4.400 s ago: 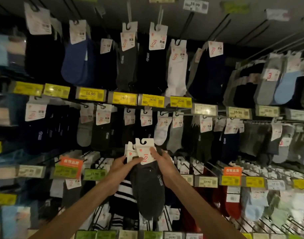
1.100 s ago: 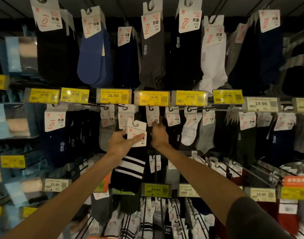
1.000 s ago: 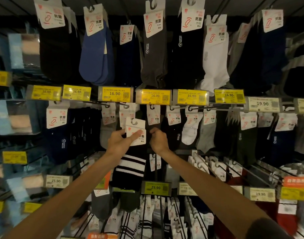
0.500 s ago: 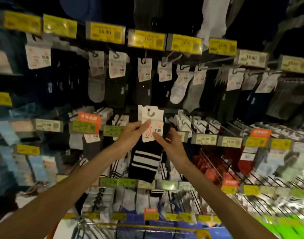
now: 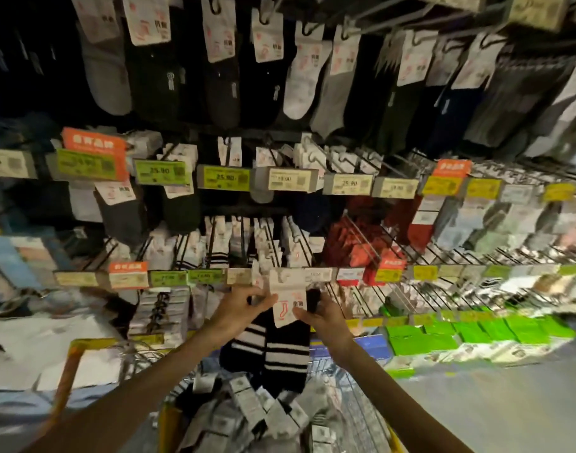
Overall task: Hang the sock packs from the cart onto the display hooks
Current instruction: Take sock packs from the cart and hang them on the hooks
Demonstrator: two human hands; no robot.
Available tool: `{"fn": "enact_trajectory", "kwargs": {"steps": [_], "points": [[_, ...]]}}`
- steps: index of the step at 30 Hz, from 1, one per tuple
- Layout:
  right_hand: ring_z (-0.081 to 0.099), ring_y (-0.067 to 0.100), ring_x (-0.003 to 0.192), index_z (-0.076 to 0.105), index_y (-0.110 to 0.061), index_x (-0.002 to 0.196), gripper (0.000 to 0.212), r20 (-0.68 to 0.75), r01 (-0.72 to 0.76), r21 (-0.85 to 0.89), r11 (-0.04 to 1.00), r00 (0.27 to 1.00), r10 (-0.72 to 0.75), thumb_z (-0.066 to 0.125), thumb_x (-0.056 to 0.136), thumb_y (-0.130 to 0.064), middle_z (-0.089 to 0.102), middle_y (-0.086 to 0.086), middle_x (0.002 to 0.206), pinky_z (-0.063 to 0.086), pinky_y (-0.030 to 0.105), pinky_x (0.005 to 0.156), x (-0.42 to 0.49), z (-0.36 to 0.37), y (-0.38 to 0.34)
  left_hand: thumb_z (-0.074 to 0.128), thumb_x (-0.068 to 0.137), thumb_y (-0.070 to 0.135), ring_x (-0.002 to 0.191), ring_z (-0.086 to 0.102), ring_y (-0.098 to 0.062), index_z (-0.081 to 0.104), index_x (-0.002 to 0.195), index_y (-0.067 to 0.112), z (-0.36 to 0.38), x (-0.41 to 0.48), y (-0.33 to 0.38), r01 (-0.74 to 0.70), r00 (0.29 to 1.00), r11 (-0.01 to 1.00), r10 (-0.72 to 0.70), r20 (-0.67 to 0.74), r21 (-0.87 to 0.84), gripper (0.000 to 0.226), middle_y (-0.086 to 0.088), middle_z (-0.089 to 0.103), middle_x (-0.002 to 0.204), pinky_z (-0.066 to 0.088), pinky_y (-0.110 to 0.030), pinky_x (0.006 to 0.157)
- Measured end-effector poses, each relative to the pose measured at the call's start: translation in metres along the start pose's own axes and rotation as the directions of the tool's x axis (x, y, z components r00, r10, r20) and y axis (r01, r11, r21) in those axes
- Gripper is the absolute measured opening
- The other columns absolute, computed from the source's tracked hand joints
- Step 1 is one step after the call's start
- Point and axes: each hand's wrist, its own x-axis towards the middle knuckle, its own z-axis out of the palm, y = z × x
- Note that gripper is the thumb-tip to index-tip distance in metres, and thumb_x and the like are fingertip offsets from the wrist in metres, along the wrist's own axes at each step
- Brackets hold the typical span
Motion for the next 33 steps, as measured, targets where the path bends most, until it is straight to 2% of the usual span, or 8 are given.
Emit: {"fn": "enact_trajectory", "kwargs": {"steps": [3, 8, 11, 14, 18, 21, 25, 33], "points": [[0.063, 0.03, 0.108, 0.054, -0.004, 0.125, 0.042, 0.002, -0.142, 0.042, 0.989, 0.99, 0.142, 0.067, 0.087, 0.004, 0.064, 0.016, 0.12, 0.055, 0.045, 0.088, 0.008, -0.011, 0.027, 0.071, 0.088, 0.034, 0.095, 0.066, -0.015, 0.076, 0.094, 0.012, 0.02, 0.01, -0.031, 0.118, 0.993, 0.993, -0.117, 0.008, -0.007, 0.023, 0.001, 0.073, 0.098, 0.047, -0.028, 0.074], [0.064, 0.021, 0.078, 0.053, 0.005, 0.121, 0.042, 0.005, -0.296, 0.032, 0.955, 0.955, 0.296, 0.072, 0.083, 0.002, 0.066, 0.024, 0.106, 0.057, 0.033, 0.066, 0.037, -0.024, 0.071, 0.076, 0.082, 0.039, 0.093, 0.067, -0.015, 0.075, 0.089, 0.013, 0.051, 0.027, -0.064, 0.239, 0.971, 0.971, -0.239, -0.004, -0.026, 0.027, -0.001, 0.073, 0.095, 0.052, -0.037, 0.083], [0.062, 0.02, 0.08, 0.056, -0.004, 0.113, 0.035, 0.016, -0.345, 0.0, 0.939, 0.938, 0.345, 0.073, 0.083, 0.003, 0.065, 0.01, 0.094, 0.053, 0.034, 0.069, 0.057, -0.028, 0.092, 0.075, 0.087, 0.029, 0.091, 0.065, -0.015, 0.075, 0.095, 0.009, 0.067, 0.033, -0.081, 0.319, 0.948, 0.947, -0.319, 0.016, -0.035, 0.022, -0.002, 0.071, 0.096, 0.049, -0.024, 0.073], [0.064, 0.025, 0.089, 0.062, -0.007, 0.094, 0.017, 0.057, -0.377, -0.04, 0.925, 0.924, 0.379, 0.072, 0.083, 0.003, 0.067, 0.015, 0.098, 0.054, 0.046, 0.079, 0.075, -0.03, 0.111, 0.076, 0.086, 0.017, 0.091, 0.064, -0.019, 0.073, 0.094, 0.0, 0.079, 0.047, -0.096, 0.392, 0.919, 0.917, -0.394, -0.009, -0.074, 0.019, -0.005, 0.067, 0.093, 0.046, -0.014, 0.066], [0.053, 0.016, 0.069, 0.056, -0.006, 0.086, 0.018, 0.051, -0.408, -0.064, 0.911, 0.91, 0.412, 0.071, 0.084, 0.005, 0.055, 0.008, 0.079, 0.045, 0.029, 0.061, 0.103, -0.034, 0.127, 0.071, 0.086, 0.0, 0.099, 0.064, -0.029, 0.07, 0.078, 0.01, 0.087, 0.067, -0.106, 0.49, 0.854, 0.825, -0.519, -0.033, -0.282, 0.013, -0.003, 0.066, 0.086, 0.051, -0.021, 0.075], [0.055, 0.017, 0.067, 0.057, -0.01, 0.083, 0.021, 0.097, -0.366, -0.051, 0.929, 0.924, 0.369, 0.07, 0.083, 0.007, 0.057, 0.003, 0.074, 0.046, 0.024, 0.056, 0.123, -0.034, 0.13, 0.068, 0.089, 0.002, 0.091, 0.062, -0.018, 0.069, 0.085, 0.01, 0.085, 0.078, -0.103, 0.531, 0.811, 0.764, -0.584, -0.042, -0.367, 0.009, -0.004, 0.066, 0.094, 0.048, -0.018, 0.071], [0.061, 0.019, 0.081, 0.062, -0.011, 0.091, 0.019, 0.198, -0.23, -0.069, 0.971, 0.951, 0.24, 0.073, 0.082, 0.002, 0.063, 0.012, 0.086, 0.052, 0.038, 0.074, 0.146, -0.034, 0.135, 0.067, 0.091, 0.007, 0.104, 0.061, -0.023, 0.07, 0.098, 0.011, 0.078, 0.097, -0.109, 0.523, 0.79, 0.747, -0.605, -0.094, -0.412, 0.009, -0.006, 0.066, 0.111, 0.049, -0.031, 0.084], [0.071, 0.018, 0.092, 0.069, -0.021, 0.101, 0.023, 0.147, -0.057, -0.195, 0.979, 0.985, 0.087, 0.076, 0.079, -0.018, 0.075, -0.001, 0.096, 0.057, 0.049, 0.083, 0.174, -0.014, 0.136, 0.064, 0.093, 0.007, 0.091, 0.064, -0.016, 0.068, 0.099, 0.004, 0.066, 0.115, -0.108, 0.424, 0.809, 0.732, -0.571, -0.142, -0.533, 0.008, 0.0, 0.068, 0.095, 0.052, -0.013, 0.064]]}}
